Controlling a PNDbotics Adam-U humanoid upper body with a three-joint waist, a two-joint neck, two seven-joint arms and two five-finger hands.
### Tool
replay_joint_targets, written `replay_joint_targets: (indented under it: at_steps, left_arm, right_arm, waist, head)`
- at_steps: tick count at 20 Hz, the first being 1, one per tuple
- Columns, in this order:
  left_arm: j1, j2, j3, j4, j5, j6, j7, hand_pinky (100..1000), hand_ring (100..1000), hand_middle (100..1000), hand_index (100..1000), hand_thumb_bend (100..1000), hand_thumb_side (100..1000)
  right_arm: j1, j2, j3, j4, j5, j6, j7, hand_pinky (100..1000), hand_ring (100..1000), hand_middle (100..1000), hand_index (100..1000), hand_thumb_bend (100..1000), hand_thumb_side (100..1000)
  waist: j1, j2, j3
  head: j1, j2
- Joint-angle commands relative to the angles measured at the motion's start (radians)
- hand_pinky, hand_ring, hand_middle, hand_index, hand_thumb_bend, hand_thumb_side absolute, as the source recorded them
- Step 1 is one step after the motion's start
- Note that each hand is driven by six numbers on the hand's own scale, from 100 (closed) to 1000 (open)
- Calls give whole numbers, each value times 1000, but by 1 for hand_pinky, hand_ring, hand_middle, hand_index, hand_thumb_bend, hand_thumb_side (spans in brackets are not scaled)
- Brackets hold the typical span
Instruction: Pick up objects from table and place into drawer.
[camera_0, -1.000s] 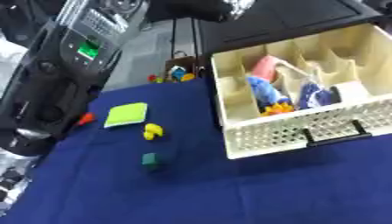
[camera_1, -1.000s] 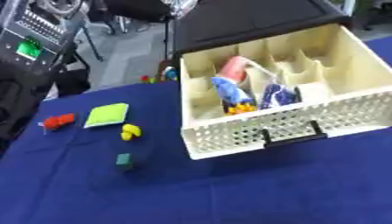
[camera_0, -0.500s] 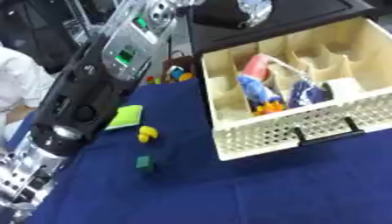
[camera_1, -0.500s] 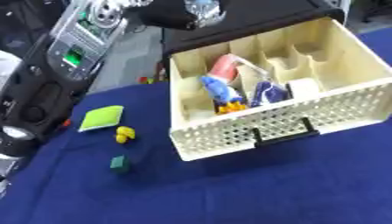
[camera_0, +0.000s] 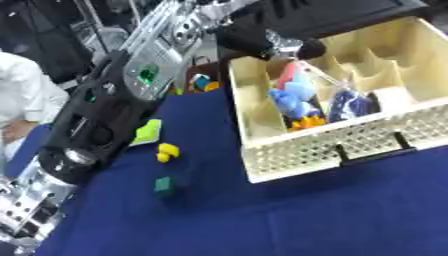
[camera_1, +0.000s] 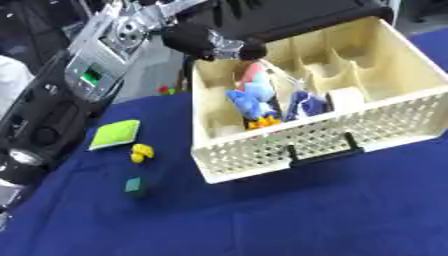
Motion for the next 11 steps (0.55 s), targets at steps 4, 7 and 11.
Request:
replay_joint_targets:
  at_steps: [4, 7, 11]
  left_arm:
    - [-4, 22, 27, -10, 22, 5, 48, 520, 670, 672, 816, 551, 811]
    - [12, 35, 57, -41, 44, 32, 115, 467, 617, 619, 800, 500, 789]
    - [80, 100, 127, -188, 135, 94, 309, 428, 567, 567, 776, 489, 767]
  right_arm:
    - [-14, -8, -3, -10, -6, -24, -28, 651, 678, 651, 779, 100, 1000]
    - [-9, -9, -5, -10, -4, -23, -30, 651, 679, 652, 779, 100, 1000]
    - [4, -16, -14, -10, 2, -19, -37, 651, 679, 652, 778, 100, 1000]
  waist:
    - [-20, -16, 9]
    - [-27, -18, 21]
    - [-39, -23, 53]
  head:
    - [-4, -4]
    - [-9, 4]
    - [-30, 23]
